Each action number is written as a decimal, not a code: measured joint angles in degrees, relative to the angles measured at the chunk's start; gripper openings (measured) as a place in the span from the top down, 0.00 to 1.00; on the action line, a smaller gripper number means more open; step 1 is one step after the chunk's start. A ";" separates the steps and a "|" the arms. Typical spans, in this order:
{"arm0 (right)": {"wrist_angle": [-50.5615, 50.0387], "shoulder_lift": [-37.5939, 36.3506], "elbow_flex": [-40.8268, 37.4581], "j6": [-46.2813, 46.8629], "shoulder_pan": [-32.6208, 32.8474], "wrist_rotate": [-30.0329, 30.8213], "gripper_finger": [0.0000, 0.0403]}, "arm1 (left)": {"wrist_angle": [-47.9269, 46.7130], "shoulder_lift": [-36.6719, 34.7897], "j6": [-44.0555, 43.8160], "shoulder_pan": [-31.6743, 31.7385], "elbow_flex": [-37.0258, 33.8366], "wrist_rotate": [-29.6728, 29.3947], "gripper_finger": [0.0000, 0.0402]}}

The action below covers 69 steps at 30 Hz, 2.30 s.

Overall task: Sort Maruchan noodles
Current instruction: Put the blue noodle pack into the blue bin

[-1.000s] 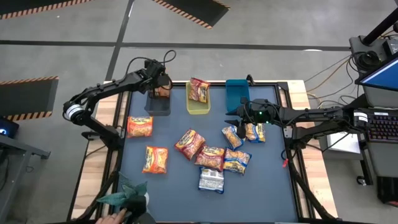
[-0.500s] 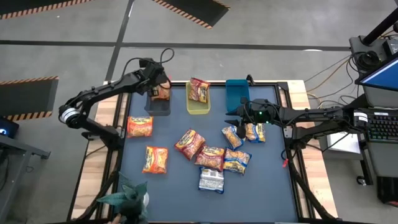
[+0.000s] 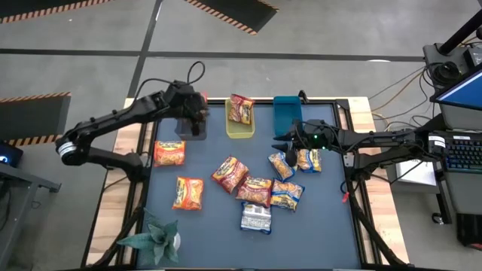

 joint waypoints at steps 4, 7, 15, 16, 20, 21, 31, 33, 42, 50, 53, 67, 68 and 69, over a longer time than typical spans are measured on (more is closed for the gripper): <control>-1.22 -0.02 0.85 4.17 0.00 -0.05 0.61 | -0.01 -0.80 -4.78 -4.42 0.00 2.47 0.81; -4.18 -0.02 2.69 6.20 0.00 -1.57 0.61 | 0.07 -0.36 -7.86 -8.63 0.00 2.48 0.81; -16.34 -0.02 9.05 13.47 0.04 -4.75 0.61 | 0.76 4.83 -11.85 -20.71 0.00 2.54 0.81; -18.00 -0.02 9.76 14.47 0.04 -4.91 0.61 | 1.20 5.76 -11.85 -22.09 0.00 2.53 0.81; -23.57 -0.02 11.89 18.24 0.23 -8.19 0.61 | 3.89 9.47 -11.37 -26.67 0.00 2.54 0.81; -24.58 -0.02 12.21 19.63 0.34 -9.09 0.61 | 4.45 10.39 -11.20 -27.51 0.00 2.52 0.81; -40.29 0.75 15.40 32.01 4.32 -13.15 0.62 | 9.18 14.37 -8.49 -30.27 0.00 2.34 0.81; -45.97 1.99 16.58 32.90 5.07 -12.13 0.62 | 10.31 14.29 -7.89 -30.13 0.00 2.26 0.81; -57.43 10.53 20.05 29.14 5.73 -3.43 0.66 | 12.52 13.78 -6.80 -29.99 0.00 0.89 0.81; -56.74 16.98 21.07 23.84 5.69 -0.44 0.66 | 12.50 13.85 -8.41 -29.99 0.00 0.68 0.81; -55.96 18.62 20.87 23.21 5.62 -0.36 0.65 | 12.52 13.85 -8.52 -29.99 0.00 0.67 0.81; -47.70 25.68 20.63 20.14 5.62 -0.26 0.72 | 12.49 14.00 -8.55 -29.99 0.00 0.68 0.81; -47.66 26.07 20.63 20.01 5.62 0.12 0.75 | 12.40 14.00 -8.55 -29.99 0.00 0.68 0.81; -47.57 26.36 20.63 19.97 5.62 0.33 0.78 | 12.22 14.00 -8.55 -29.99 0.00 0.67 0.81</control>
